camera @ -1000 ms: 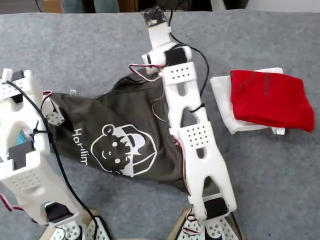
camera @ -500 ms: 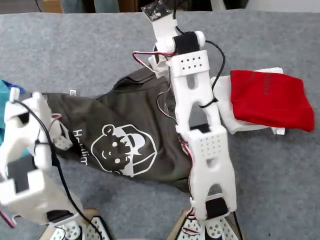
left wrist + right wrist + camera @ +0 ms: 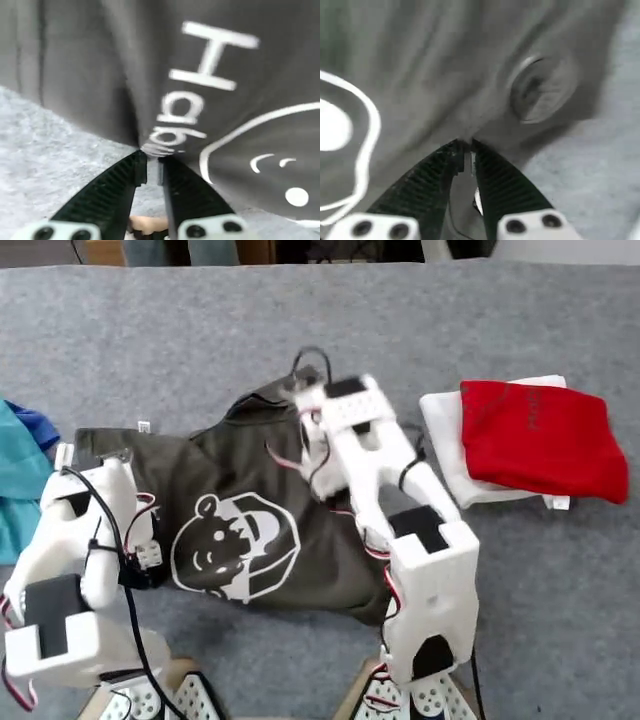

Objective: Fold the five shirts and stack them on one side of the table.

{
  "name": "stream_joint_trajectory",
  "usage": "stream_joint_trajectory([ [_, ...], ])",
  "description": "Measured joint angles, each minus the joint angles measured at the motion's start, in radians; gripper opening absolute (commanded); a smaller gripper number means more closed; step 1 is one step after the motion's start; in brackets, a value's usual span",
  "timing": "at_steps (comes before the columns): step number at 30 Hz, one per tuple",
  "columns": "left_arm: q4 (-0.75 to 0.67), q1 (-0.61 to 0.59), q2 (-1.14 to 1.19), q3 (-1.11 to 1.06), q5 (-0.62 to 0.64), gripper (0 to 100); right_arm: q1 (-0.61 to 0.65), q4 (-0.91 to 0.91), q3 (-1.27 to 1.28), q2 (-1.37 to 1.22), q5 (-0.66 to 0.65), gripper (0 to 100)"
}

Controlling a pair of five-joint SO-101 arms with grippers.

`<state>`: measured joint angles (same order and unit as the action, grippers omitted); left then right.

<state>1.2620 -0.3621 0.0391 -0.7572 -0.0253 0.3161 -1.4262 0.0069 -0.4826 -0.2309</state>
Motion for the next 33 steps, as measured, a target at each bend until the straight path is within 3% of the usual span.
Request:
stream_joint_trajectory([
  [9,0.129,-0.066,0.028,-0.015,-0.281,3,-0.003,-0.052,0.327,0.233,-0.075,3.9],
  [16,0.218,-0.29,0.031,-0.012,-0.52,3,-0.003,-0.115,0.637,0.503,-0.308,3.9],
  [20,0.31,-0.385,0.031,0.06,-0.626,3,-0.025,-0.115,0.669,0.647,-0.393,4.2],
  [26,0.445,-0.451,0.031,0.272,-0.638,3,-0.077,-0.112,0.502,0.712,-0.37,6.5],
  [29,0.462,-0.436,0.031,0.344,-0.554,4,-0.077,-0.074,0.434,0.712,-0.288,18.8],
  [33,0.463,-0.341,0.031,0.353,-0.459,18,-0.055,-0.005,0.417,0.669,-0.173,39.3],
])
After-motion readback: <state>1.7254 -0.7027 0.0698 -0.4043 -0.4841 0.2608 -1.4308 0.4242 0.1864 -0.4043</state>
